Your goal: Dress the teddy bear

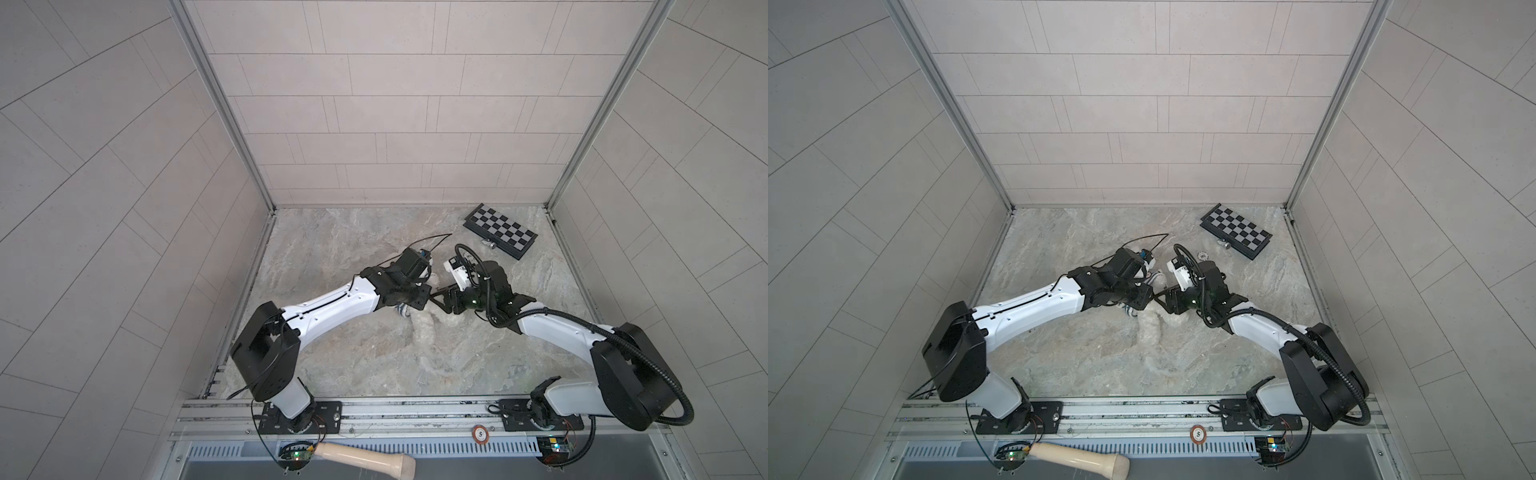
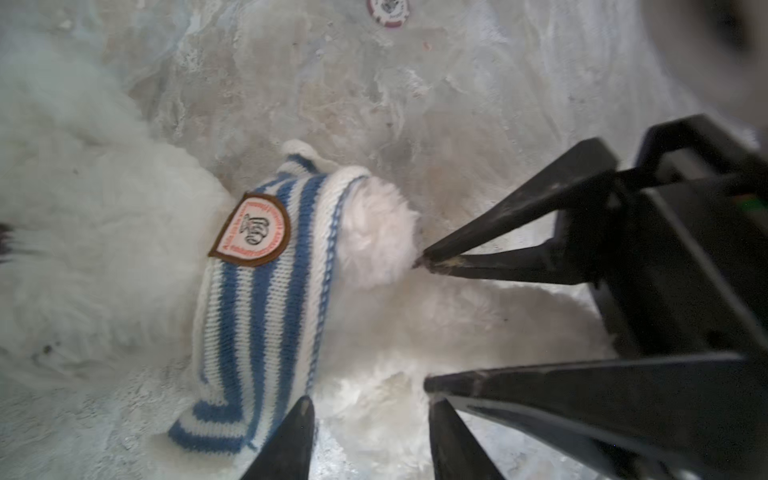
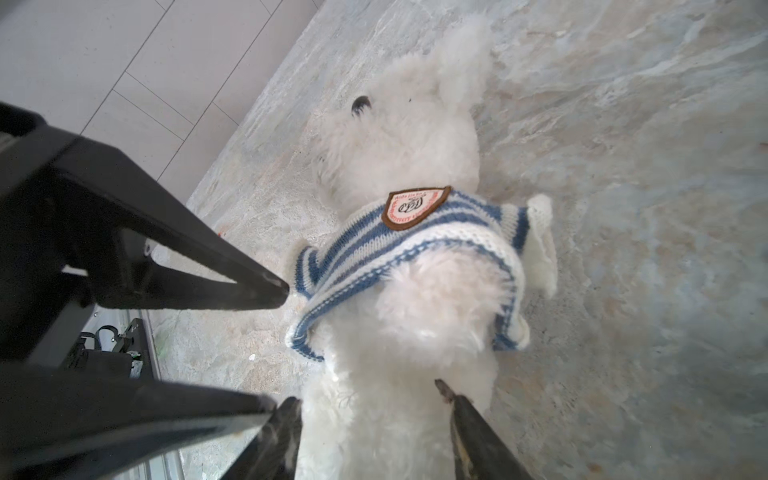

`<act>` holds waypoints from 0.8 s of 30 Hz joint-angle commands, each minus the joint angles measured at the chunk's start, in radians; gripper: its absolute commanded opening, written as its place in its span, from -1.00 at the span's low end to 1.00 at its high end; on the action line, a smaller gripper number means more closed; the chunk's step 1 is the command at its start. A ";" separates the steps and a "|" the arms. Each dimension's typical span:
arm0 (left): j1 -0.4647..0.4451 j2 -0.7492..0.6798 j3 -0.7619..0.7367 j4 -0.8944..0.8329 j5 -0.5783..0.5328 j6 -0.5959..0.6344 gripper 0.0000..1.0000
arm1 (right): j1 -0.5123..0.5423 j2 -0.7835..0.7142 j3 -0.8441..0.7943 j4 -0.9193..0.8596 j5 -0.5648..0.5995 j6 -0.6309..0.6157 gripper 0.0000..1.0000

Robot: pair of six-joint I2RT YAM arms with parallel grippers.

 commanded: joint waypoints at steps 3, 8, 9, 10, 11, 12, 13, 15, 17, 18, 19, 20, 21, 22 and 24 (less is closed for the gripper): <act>0.016 0.089 0.082 0.009 -0.080 0.018 -0.18 | -0.013 0.075 0.008 0.075 0.002 0.048 0.19; 0.032 0.149 0.108 0.011 -0.075 0.037 -0.28 | -0.017 0.114 -0.007 0.140 0.001 0.086 0.19; 0.033 0.159 0.112 0.006 -0.083 0.041 -0.34 | -0.018 0.117 -0.019 0.144 0.005 0.087 0.19; 0.034 0.166 0.113 0.006 -0.090 0.043 -0.46 | -0.018 0.118 -0.034 0.142 0.012 0.088 0.20; 0.035 0.170 0.109 0.010 -0.098 0.041 -0.60 | -0.018 0.121 -0.034 0.136 0.021 0.087 0.20; 0.038 0.170 0.105 0.018 -0.098 0.037 -0.71 | -0.018 0.126 -0.032 0.131 0.026 0.085 0.20; 0.040 0.166 0.098 0.028 -0.098 0.031 -0.84 | -0.019 0.133 -0.033 0.129 0.030 0.085 0.20; 0.042 0.153 0.091 0.039 -0.097 0.020 -1.00 | -0.020 0.149 -0.034 0.132 0.032 0.085 0.19; 0.043 0.124 0.076 0.058 -0.090 0.011 -1.00 | -0.024 0.171 -0.032 0.132 0.035 0.084 0.14; 0.042 0.105 0.069 0.065 -0.090 0.006 -1.00 | -0.028 0.180 -0.034 0.132 0.036 0.087 0.11; 0.042 0.087 0.061 0.068 -0.089 0.003 -1.00 | -0.030 0.187 -0.036 0.132 0.039 0.087 0.08; 0.043 0.067 0.057 0.067 -0.084 0.000 -1.00 | -0.035 0.196 -0.039 0.133 0.043 0.089 0.00; 0.043 0.051 0.051 0.068 -0.071 -0.002 -1.00 | -0.040 0.203 -0.041 0.133 0.043 0.091 -0.16; 0.044 0.027 0.044 0.075 -0.049 -0.007 -1.00 | -0.047 0.212 -0.042 0.137 0.039 0.093 -0.49; 0.043 -0.011 0.027 0.088 0.001 -0.012 -1.00 | -0.058 0.221 -0.047 0.133 0.038 0.095 -0.98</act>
